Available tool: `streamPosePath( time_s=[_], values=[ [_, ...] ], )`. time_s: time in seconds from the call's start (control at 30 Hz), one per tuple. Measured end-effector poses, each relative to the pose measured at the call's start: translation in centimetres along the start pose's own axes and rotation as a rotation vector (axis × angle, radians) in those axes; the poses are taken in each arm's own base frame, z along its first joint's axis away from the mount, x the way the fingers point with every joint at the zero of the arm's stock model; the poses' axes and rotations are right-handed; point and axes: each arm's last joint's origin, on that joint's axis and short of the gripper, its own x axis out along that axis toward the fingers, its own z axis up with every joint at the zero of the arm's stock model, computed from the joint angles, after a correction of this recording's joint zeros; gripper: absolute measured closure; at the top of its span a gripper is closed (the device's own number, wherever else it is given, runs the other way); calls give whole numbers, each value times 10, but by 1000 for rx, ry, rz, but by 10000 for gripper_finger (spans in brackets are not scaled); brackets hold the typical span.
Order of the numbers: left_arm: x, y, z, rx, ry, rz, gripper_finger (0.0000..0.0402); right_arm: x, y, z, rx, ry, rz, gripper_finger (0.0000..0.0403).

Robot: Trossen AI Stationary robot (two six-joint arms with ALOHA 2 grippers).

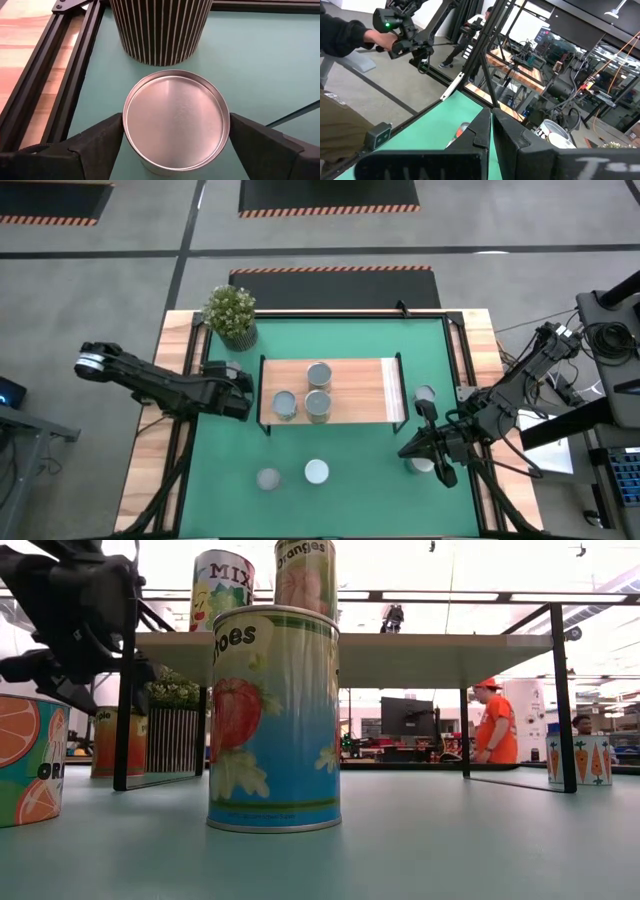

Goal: Pick and place cans onto a shelf
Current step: Put the canned of pineapples on the shelf

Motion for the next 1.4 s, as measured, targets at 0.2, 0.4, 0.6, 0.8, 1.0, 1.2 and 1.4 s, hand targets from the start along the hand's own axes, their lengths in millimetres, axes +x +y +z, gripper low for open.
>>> streamPosePath(
  time_s=[0.2, 0.4, 0.6, 0.8, 1.0, 1.2, 1.4],
  values=[
    [2, -1, -2, 3, -4, 13, 99, 0, 0, 0, 0, 0, 0, 394],
    [2, -2, -3, 1, -6, 20, 103, 0, 0, 0, 0, 0, 0, 394],
    [-3, -4, 2, -4, 15, 23, 102, 0, 0, 0, 0, 0, 0, 394],
    [-17, -7, 17, 31, 0, 50, 102, 0, 0, 0, 9, 0, 0, 394],
    [-35, -18, 36, 68, -15, 24, 102, 0, 0, 0, 11, 0, 0, 394],
    [-67, -26, 73, 134, -75, 0, 102, 0, 0, 0, 10, 0, 0, 394],
    [-103, -37, 114, 199, -118, -103, 102, 0, 0, 0, 9, 0, 0, 394]
  ],
)
